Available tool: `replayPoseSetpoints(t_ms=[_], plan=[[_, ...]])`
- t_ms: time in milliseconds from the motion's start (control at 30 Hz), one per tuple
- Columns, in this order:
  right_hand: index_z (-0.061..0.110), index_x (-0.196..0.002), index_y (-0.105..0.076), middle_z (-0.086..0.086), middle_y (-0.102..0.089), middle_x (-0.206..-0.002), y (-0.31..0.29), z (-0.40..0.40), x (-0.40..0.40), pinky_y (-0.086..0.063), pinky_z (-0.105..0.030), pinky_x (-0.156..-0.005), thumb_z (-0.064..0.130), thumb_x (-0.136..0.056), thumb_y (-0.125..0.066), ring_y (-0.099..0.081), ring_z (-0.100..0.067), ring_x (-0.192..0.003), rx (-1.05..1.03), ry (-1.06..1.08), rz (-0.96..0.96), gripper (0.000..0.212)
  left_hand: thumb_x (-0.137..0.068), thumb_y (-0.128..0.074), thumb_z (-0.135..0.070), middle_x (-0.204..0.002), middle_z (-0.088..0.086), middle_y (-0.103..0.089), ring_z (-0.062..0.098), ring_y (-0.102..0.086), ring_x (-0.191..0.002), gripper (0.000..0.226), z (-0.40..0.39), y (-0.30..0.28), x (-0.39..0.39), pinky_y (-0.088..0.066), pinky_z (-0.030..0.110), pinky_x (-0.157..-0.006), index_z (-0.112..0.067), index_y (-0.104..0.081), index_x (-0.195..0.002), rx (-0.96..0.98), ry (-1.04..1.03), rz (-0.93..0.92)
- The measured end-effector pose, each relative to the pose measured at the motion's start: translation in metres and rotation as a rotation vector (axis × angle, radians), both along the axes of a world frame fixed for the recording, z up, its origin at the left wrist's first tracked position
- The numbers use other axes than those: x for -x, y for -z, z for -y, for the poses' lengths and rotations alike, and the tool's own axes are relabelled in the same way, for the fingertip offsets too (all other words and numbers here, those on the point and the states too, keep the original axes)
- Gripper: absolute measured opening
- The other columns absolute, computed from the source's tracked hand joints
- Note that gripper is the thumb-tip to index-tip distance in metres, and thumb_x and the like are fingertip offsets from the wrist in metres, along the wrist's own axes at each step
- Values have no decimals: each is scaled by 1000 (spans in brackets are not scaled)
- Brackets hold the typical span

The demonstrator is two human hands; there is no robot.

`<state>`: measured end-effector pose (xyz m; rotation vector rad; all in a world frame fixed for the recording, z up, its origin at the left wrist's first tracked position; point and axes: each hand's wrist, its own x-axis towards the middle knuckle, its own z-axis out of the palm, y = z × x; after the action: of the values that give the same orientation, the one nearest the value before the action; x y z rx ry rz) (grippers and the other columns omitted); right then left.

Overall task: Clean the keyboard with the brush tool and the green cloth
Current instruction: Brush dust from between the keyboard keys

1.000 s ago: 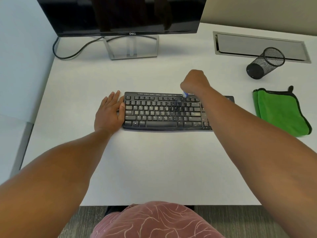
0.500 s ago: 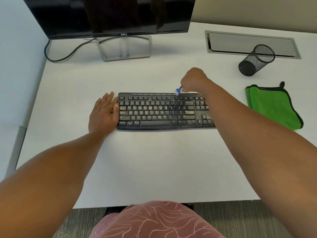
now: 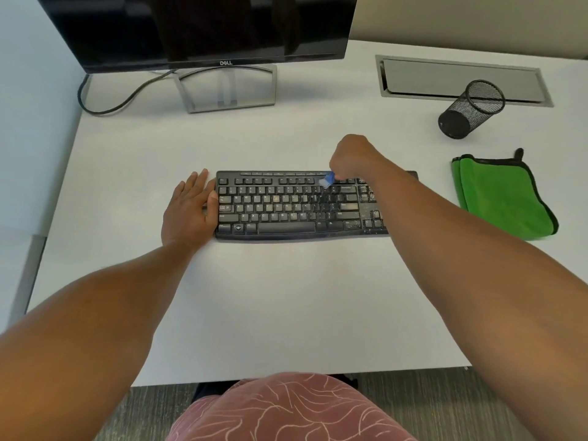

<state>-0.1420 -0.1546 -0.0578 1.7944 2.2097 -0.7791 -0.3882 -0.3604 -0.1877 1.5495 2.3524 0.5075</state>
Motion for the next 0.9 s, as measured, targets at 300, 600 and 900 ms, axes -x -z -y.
replayPoseSetpoints(t_ms=[300,600,900], plan=[[11,-90,-65,-13,-68,-96,2,4,10,-57,-34,-81,6,-83,-60,-66,-27,-86,95,-75,-157,10,-104,-19,-41,-163,-6,-31,12,-18,-153,57,0,-2,-1,-9,30,-126,-27,-42,-154,3,4,-4],[-4,-108,-68,-19,-69,-110,5,11,18,-57,-39,-87,2,-87,-57,-69,-27,-97,102,39,-251,24,-103,-19,-42,-163,-5,-31,12,-18,-154,58,0,-1,0,-5,27,-125,-27,-42,-153,4,3,-5],[0,-110,-68,-18,-70,-109,-6,18,23,-60,-32,-81,4,-89,-58,-67,-21,-83,150,137,-322,23,-103,-20,-41,-163,-4,-31,13,-19,-153,57,0,0,1,-6,27,-125,-25,-44,-152,-16,8,8]])
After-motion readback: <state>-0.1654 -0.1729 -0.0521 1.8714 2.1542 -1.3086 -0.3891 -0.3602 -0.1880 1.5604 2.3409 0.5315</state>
